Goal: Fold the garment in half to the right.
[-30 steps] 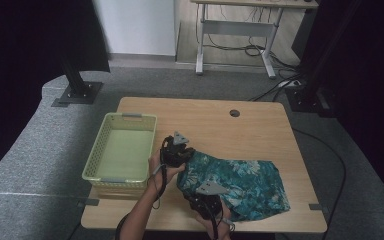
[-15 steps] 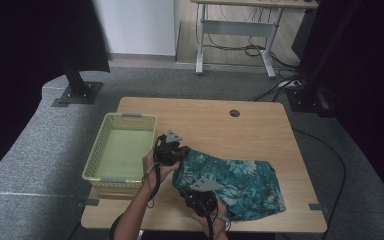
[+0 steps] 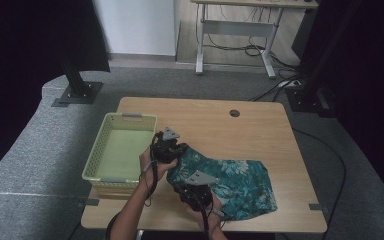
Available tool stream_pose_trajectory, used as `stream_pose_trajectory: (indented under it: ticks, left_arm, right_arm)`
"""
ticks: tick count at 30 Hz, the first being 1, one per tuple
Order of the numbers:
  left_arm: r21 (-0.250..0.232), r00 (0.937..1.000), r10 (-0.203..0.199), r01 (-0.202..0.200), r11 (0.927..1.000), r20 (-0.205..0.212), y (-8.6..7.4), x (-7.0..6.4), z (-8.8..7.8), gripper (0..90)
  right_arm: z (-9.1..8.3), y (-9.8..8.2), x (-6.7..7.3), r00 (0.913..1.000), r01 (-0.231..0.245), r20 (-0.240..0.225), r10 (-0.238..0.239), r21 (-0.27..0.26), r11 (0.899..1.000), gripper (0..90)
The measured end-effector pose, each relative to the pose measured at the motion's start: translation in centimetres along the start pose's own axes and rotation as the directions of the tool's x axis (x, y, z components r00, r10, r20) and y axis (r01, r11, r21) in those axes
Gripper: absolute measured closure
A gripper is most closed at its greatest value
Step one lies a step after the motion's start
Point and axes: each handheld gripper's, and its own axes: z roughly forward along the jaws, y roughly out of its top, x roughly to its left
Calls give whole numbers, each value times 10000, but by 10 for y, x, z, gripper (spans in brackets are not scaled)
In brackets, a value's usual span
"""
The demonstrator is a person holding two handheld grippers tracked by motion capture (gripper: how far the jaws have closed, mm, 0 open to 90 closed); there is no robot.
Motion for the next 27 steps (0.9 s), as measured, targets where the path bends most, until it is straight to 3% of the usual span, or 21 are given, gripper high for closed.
stream_pose_trajectory:
  ticks: [4,11,18,24,27]
  left_arm:
    - [-22,9998,-174,174,9998,11,4,3,2,860]
    - [82,9999,-115,115,9999,-56,7,3,6,860]
    - [-259,10000,93,-92,9996,27,29,-6,-10,860]
    - [-87,9999,-108,108,9999,8,21,-5,-10,860]
    - [-23,9998,-193,193,9998,-93,20,0,-13,860]
  right_arm:
    - [3,0,1,9999,-97,-46,96,-80,9999,840]
    - [2,0,-1,9999,-123,47,124,-183,9998,840]
    - [-16,16,1,9999,35,154,-21,-927,9957,840]
    - [-15,10,2,9999,-108,-26,106,-749,9971,840]
    - [-12,9,3,9990,-316,-342,294,-667,9973,840]
